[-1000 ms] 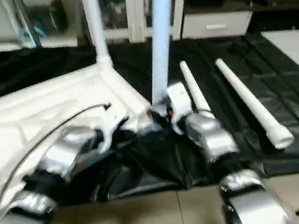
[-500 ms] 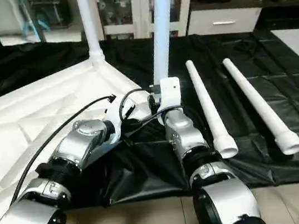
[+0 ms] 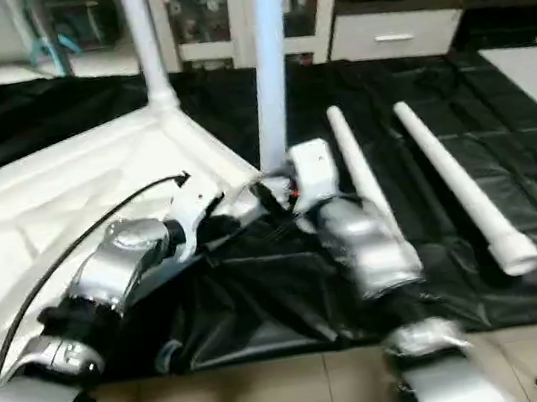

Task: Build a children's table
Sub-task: Rotate leg to tighten

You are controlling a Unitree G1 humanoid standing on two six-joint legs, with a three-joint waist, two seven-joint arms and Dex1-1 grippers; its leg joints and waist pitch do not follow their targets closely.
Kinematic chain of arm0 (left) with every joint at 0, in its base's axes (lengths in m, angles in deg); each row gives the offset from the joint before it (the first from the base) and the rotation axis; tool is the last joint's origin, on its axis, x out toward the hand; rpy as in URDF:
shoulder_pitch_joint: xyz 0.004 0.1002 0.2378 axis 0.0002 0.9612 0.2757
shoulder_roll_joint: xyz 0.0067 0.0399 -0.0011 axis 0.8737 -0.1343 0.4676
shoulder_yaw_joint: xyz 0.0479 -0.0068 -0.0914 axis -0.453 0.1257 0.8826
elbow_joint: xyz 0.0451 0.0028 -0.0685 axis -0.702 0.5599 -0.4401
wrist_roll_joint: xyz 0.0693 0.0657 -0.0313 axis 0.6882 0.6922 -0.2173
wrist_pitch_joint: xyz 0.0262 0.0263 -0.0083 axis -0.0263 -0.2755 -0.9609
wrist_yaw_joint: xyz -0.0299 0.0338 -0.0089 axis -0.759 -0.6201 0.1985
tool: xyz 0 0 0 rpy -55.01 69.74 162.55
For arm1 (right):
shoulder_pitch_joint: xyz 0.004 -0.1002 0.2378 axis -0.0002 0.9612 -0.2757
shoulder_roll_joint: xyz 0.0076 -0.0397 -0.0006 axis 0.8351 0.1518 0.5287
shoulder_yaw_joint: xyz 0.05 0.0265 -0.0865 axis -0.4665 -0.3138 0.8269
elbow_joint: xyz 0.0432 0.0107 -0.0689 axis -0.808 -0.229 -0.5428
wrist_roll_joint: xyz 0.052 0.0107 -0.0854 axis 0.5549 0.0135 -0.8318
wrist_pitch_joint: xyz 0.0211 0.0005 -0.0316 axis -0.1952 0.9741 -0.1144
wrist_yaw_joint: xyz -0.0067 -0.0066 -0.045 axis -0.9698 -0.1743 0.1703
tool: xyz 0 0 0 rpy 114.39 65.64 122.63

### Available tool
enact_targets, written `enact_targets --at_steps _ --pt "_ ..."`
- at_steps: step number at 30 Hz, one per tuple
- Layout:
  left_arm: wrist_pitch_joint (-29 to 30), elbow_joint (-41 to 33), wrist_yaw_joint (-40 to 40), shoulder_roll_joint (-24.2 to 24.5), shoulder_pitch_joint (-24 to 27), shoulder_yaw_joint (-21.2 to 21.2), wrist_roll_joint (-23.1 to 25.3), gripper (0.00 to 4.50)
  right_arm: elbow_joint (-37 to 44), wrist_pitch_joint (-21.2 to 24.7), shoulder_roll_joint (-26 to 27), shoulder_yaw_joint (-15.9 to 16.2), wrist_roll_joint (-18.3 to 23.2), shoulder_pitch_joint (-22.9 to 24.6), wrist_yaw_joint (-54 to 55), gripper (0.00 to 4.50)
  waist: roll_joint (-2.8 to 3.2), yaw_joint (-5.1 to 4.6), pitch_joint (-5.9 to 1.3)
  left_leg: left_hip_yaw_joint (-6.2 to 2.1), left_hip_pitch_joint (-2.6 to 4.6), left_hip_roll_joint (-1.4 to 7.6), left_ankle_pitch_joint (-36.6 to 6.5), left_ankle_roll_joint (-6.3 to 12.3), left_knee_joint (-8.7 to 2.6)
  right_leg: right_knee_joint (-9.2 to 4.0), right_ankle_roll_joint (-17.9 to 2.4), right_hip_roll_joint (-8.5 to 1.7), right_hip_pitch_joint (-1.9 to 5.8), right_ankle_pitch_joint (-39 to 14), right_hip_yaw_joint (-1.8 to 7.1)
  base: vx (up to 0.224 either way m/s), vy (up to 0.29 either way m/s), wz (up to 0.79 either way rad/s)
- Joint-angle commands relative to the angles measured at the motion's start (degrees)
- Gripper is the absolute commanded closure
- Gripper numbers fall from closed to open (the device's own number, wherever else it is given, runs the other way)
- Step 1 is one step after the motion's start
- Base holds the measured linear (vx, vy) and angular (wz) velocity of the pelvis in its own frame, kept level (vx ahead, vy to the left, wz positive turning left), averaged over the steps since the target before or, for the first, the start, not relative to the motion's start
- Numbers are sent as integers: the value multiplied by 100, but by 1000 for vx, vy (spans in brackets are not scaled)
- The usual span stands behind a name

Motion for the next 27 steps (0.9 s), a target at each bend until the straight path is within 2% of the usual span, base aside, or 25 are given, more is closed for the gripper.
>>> enact_targets --at_steps 1,3,5,8,10,11,13,14,19,20,22,24,25,27 --pt "-211 -335 -536 50 154 -163 -255 450 181 192 -275 54 160 -60 -685 44 7 28 -425 33 20 99 -841 401 -370 -324 -1201 -274 386 -984 262 0 0 0" --pt "-179 -538 -903 180 279 -336 -275 450 171 271 -529 155 204 -79 -1191 44 -20 30 -422 36 26 105 -954 402 -367 -343 -1217 -288 387 -1170 260 0 0 0" --pt "-64 -978 -1501 412 487 -604 -332 450 286 315 -916 435 269 -36 -2048 44 -27 40 -415 35 30 130 -999 416 -364 -340 -1261 -294 374 -1229 262 0 0 0" --pt "54 -1213 -1763 499 569 -680 -404 450 229 259 -1080 578 221 -64 -2453 44 13 87 -402 44 68 137 -1078 368 -369 -349 -1279 -278 335 -1306 266 0 0 0" --pt "107 -1352 -1931 552 621 -746 -408 450 155 188 -1232 753 116 -102 -2809 44 4 126 -411 46 94 143 -1107 305 -366 -337 -1308 -280 326 -1273 268 0 0 0" --pt "115 -1379 -1938 540 626 -761 -382 450 157 194 -1324 847 100 -117 -3020 44 40 150 -406 39 92 150 -1136 282 -372 -332 -1325 -285 331 -1230 270 0 0 0" --pt "121 -1395 -1918 523 629 -757 -364 450 166 194 -1372 890 88 -126 -3153 44 15 141 -401 38 73 133 -1150 270 -376 -338 -1284 -270 347 -1261 264 0 0 0" --pt "116 -1380 -1865 490 604 -747 -333 450 134 154 -1404 960 45 -164 -3301 44 -27 148 -405 32 58 130 -1179 269 -371 -338 -1243 -287 361 -1360 262 0 0 0" --pt "173 -1471 -1782 526 598 -727 -322 450 -216 -106 -1372 1185 -173 -353 -3558 44 -30 132 -419 25 36 126 -1049 283 -356 -332 -1201 -298 361 -1426 260 0 0 0" --pt "161 -1462 -1761 538 586 -719 -311 450 -293 -137 -1345 1199 -203 -396 -3552 44 -63 137 -423 26 33 127 -948 318 -350 -318 -1229 -304 358 -1368 260 0 0 0" --pt "143 -1431 -1759 552 558 -697 -312 450 -397 -202 -1317 1225 -243 -450 -3555 44 -64 127 -424 30 37 124 -923 329 -346 -316 -1239 -287 356 -1314 257 0 0 0" --pt "114 -1392 -1773 568 555 -681 -309 450 -470 -237 -1294 1239 -271 -471 -3552 44 13 123 -419 24 44 123 -991 307 -352 -321 -1258 -286 354 -1317 256 0 0 0" --pt "116 -1390 -1787 578 560 -673 -306 450 -502 -254 -1293 1253 -308 -481 -3552 61 -19 114 -424 30 42 121 -1017 299 -347 -326 -1256 -278 360 -1282 256 0 0 0" --pt "122 -1381 -1788 571 558 -667 -299 450 -556 -283 -1292 1260 -327 -503 -3567 82 -25 116 -427 29 41 119 -1015 297 -348 -319 -1265 -276 365 -1264 256 0 0 0"
